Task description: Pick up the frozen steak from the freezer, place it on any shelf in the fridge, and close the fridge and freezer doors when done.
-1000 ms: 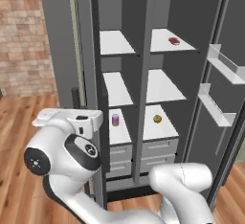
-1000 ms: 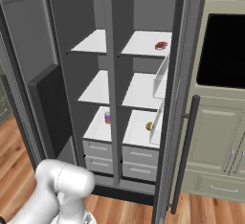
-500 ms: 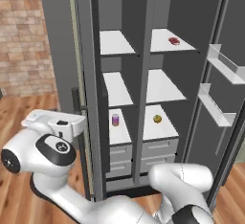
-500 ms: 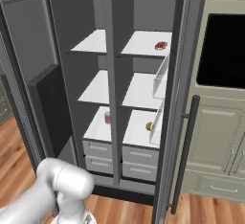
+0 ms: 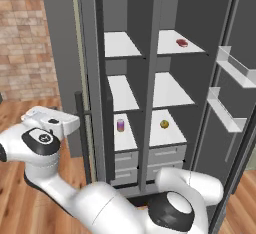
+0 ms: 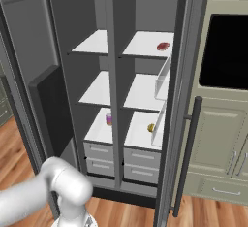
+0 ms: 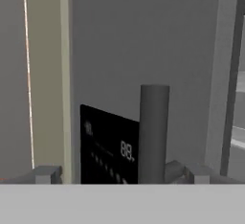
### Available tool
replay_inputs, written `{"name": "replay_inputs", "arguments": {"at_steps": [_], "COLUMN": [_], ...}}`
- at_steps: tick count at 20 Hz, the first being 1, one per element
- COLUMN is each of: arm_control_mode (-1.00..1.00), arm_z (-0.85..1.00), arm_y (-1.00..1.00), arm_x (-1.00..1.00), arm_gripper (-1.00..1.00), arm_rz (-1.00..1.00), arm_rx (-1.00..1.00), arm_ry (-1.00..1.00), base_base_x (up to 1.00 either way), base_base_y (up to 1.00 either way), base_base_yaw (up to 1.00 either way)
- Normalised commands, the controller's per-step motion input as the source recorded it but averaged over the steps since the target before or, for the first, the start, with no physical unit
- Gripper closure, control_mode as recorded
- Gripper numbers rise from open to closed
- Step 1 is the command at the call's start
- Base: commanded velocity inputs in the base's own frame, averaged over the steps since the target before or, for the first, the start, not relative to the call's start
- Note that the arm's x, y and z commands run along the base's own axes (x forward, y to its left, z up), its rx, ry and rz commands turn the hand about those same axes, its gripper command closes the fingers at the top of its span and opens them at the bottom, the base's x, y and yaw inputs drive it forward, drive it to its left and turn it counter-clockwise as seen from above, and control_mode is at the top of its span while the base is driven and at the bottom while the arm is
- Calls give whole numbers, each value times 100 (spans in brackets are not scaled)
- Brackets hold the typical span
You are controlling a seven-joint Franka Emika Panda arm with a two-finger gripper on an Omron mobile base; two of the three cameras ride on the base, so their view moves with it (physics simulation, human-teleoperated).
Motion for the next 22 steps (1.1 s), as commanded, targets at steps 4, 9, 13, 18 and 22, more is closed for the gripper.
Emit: {"name": "replay_inputs", "arguments": {"at_steps": [4, 9, 13, 18, 22], "arm_control_mode": [-100, -100, -100, -100, -100], "arm_z": [-2, 0, 0, 0, 0], "arm_y": [-18, -70, -81, -100, -100], "arm_x": [34, 40, 68, 64, 60], "arm_gripper": [-100, -100, -100, -100, -100], "arm_rz": [-4, 0, 0, 0, 0], "arm_rx": [0, 0, 0, 0, 0], "arm_ry": [0, 0, 3, 2, 1], "base_base_x": [0, 0, 0, 0, 0], "base_base_y": [0, 0, 0, 0, 0], "base_base_yaw": [0, 0, 0, 0, 0]}}
